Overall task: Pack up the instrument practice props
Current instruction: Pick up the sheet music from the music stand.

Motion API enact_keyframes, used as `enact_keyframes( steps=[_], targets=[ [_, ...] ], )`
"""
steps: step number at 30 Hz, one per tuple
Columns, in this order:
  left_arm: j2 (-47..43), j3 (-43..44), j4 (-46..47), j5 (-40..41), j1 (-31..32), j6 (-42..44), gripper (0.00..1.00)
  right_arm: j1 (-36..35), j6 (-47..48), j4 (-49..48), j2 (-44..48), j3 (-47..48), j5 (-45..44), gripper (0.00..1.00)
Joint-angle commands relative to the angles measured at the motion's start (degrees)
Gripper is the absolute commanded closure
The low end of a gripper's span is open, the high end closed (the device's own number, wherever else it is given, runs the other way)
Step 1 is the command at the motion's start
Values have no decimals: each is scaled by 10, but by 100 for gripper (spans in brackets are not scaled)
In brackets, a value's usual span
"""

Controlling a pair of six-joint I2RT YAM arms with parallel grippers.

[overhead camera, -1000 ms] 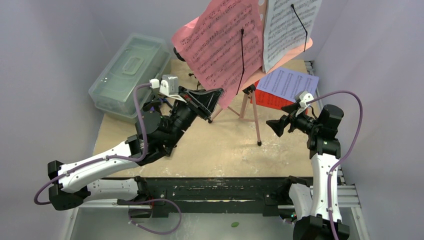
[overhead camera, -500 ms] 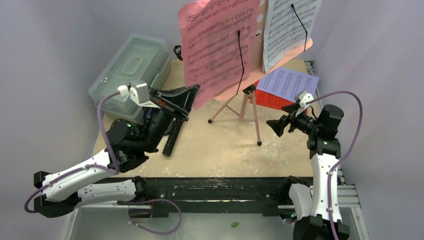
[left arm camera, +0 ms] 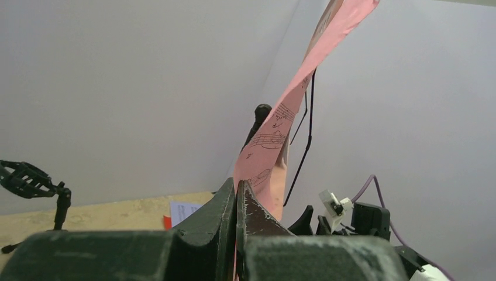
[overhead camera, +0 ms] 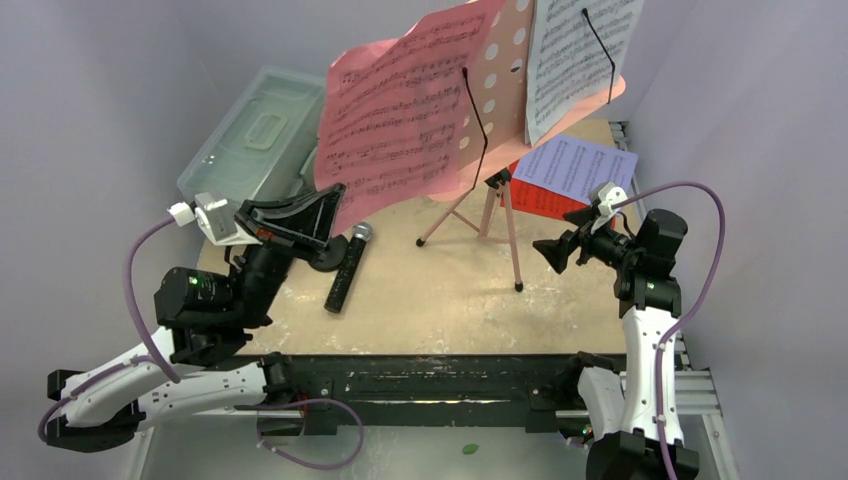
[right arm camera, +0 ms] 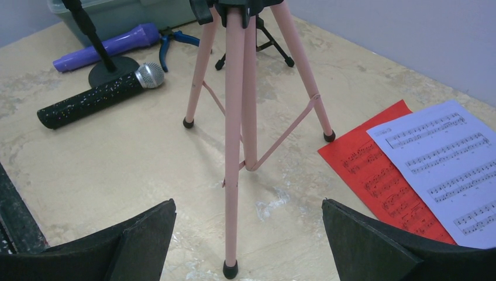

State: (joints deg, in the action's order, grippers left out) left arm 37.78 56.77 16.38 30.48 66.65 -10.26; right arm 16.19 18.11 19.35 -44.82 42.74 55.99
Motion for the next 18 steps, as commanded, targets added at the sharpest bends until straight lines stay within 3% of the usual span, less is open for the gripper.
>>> enact_keyframes(
  steps=[1, 13, 18],
  targets=[
    [-41, -31, -32, 0, -2, 23, 100, 3, 8, 1, 6, 7, -9, 1],
    [-174, -132, -159, 38, -2, -52, 100, 2, 10, 0, 1, 4, -9, 1],
    [-202, -156, -259, 36, -2, -88, 100, 2, 11, 0, 0, 2, -4, 1]
  ],
)
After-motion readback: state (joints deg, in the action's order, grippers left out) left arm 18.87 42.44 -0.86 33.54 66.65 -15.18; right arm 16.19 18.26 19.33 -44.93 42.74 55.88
